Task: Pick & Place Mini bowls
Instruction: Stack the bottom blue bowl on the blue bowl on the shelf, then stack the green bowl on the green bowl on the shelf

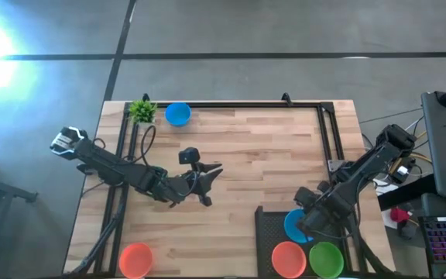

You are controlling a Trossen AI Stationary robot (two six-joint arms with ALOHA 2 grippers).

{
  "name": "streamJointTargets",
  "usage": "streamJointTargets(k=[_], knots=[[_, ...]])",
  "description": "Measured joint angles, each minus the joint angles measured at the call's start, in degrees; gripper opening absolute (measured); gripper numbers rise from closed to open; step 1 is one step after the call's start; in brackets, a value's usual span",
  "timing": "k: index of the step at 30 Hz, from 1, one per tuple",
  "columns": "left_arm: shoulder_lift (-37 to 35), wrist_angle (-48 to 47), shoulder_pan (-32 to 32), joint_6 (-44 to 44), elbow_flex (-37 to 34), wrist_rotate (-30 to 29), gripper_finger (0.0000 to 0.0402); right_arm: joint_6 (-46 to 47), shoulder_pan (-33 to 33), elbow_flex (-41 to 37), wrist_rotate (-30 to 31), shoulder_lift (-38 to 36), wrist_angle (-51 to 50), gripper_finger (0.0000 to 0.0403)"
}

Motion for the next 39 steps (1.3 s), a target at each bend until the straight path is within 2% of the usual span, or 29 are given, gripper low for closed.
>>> streamJointTargets(k=[6, 16, 21, 25, 30, 32, 39], knots=[[0.0, -5.44, -0.11, -5.37, 0.0, 0.01, 0.0069, 1.73, 0.62, -0.09, 2.01, 0.02, 0.13, 0.0008], [0.0, -20.8, -0.15, -21.51, 0.0, 0.06, 0.0069, 7.31, 3.32, -4.91, 5.26, 0.07, 5.67, 0.0008], [-0.13, -29.63, -0.21, -29.56, 0.0, 0.11, 0.0069, 7.89, 4.46, -2.68, 10.3, 0.04, 5.54, 0.0008], [-0.66, -38.61, -0.31, -38.22, 0.0, 2.25, 0.0069, 6.69, 5.65, -0.48, 18.39, 0.04, 5.58, 0.0008], [-0.83, -47.71, -0.46, -48.02, -0.04, 4.12, 0.0069, 3.44, 7.65, -0.09, 35.51, 0.04, 5.83, 0.0008], [-0.94, -50.13, -0.46, -51.64, -0.43, 4.91, 0.0069, 2.18, 8.29, -0.17, 40.61, 0.1, 5.83, 0.0008], [-1.18, -53.39, -0.44, -59.82, -3.08, 11.01, 0.0069, -1.16, 9.03, -0.2, 51.38, 0.11, 5.87, 0.0008]])
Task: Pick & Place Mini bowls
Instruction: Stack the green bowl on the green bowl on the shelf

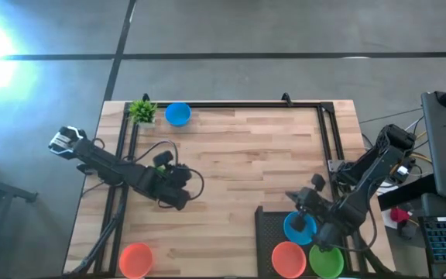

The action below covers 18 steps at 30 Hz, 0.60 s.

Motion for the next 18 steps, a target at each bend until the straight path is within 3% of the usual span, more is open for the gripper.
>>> streamJointTargets(k=[7, 18], knots=[[0.0, 0.21, 0.04, -4.31, -3.22, 2.09, 0.0069, -0.97, 0.0, -0.03, 6.66, 0.07, 1.45, 0.0008], [0.0, 0.15, 0.64, -6.31, -5.38, 5.33, 0.0069, -8.04, 0.0, -0.03, 7.7, 0.09, 8.26, 0.0008]])
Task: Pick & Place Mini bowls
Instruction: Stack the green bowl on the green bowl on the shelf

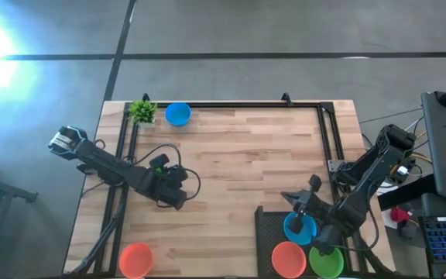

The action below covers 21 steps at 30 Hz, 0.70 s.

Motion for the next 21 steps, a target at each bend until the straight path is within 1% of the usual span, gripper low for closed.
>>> streamJointTargets(k=[3, 8, 13, 17, 21], knots=[[0.0, -0.38, 0.9, -0.73, -0.02, 0.02, 0.0069, -1.06, 0.0, 0.0, 0.0, 0.0, 0.92, 0.0009], [0.0, -3.58, 3.91, -2.49, -0.04, 0.36, 0.0069, -1.24, 0.0, 0.0, 0.0, 0.0, 0.99, 0.0008], [0.0, -4.7, 7.53, -3.03, -0.09, 4.69, 0.0069, -1.21, 0.0, 0.0, 0.0, 0.0, 1.11, 0.0008], [0.0, -4.88, 9.4, -4.37, -1.28, 5.68, 0.0069, -1.21, 0.0, 0.0, -0.03, 0.0, 1.32, 0.0008], [0.0, -4.68, 11.79, -6.39, -3.61, 10.26, 0.0069, -1.76, 0.0, 0.0, -0.05, 0.0, 2.07, 0.0008]])
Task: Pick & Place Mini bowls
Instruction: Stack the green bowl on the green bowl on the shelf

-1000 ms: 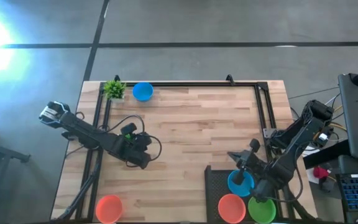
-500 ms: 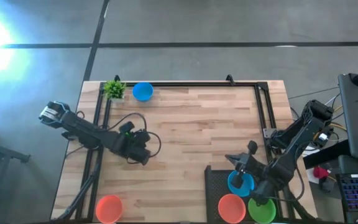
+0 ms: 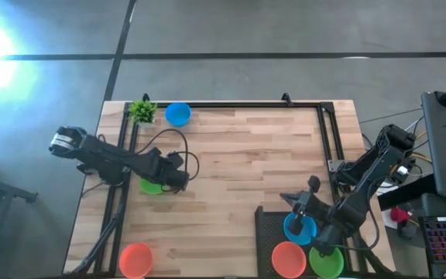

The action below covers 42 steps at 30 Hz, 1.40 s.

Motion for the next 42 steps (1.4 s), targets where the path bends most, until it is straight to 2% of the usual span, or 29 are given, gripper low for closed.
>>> streamJointTargets(k=[5, 10, 21, 26, 32, 42], knots=[[0.0, 5.96, 2.49, -0.09, -2.79, 4.38, 0.0069, -1.26, 0.0, 0.0, -0.02, 0.0, 0.62, 0.0008], [0.0, 6.75, 3.13, 0.4, -3.03, 7.49, 0.0069, -1.23, 0.0, 0.0, -0.03, 0.0, 0.62, 0.0008], [-0.11, 1.66, 2.16, 0.09, 0.86, 10.65, 0.0069, -1.41, 0.0, 0.0, -0.07, 0.0, 0.61, 0.0008], [-0.11, -1.92, 1.0, -2.12, 1.27, 14.9, 0.0069, -1.41, 0.0, 0.0, -0.09, 0.0, 0.6, 0.0008], [-0.11, -1.92, 0.77, -2.24, 0.94, 19.27, 0.0069, -1.79, 0.0, 0.0, -0.13, 0.0, 0.58, 0.0008], [0.09, 0.43, 0.77, -2.29, 0.66, 19.26, 0.0069, -2.5, 0.0, 0.0, -0.13, -0.02, 0.56, 0.0008]])
